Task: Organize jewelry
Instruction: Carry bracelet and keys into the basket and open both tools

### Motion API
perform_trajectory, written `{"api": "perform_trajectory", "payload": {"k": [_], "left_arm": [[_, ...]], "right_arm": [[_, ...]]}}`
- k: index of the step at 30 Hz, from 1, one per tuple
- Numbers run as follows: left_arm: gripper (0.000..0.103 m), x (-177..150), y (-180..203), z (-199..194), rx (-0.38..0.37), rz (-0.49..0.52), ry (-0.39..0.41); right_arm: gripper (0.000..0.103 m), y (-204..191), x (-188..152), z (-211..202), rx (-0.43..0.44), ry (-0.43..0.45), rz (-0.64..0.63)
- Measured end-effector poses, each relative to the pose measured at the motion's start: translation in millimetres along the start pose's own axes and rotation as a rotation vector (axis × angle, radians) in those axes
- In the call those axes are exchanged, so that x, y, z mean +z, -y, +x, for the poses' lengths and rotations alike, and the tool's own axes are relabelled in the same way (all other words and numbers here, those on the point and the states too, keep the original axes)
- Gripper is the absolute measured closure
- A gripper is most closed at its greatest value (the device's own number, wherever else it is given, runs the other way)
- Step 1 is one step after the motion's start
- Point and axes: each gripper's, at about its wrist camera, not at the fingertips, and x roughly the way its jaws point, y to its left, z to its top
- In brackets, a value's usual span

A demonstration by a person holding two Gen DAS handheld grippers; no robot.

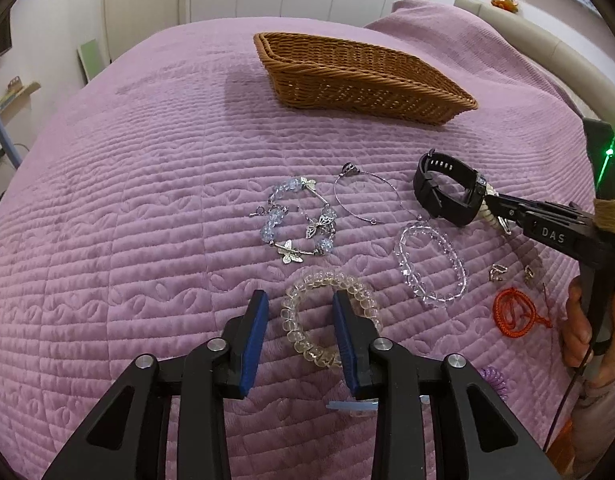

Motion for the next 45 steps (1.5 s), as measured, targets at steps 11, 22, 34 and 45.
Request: {"api": "perform_trajectory", "payload": {"k": [11, 22, 34, 45], "left_arm": [[0.093, 11, 4, -35, -0.037, -0.022, 0.112], [0.093, 118, 16, -70, -0.099, -0.022, 0.281], [0.093, 241, 8, 60, -0.065, -0.121, 0.138], [0.093, 249, 13, 132, -0.007, -0.125, 0.039]], "right_arm": [[0.080, 12, -12, -48, 0.076, 0.111, 0.015], [0.080, 7, 67, -92, 0.075, 0.251, -0.053], [0.080, 34, 188, 22, 0.077, 0.108, 0.032], [0.080, 38, 181, 98, 0.043, -0.036, 0.038]]}}
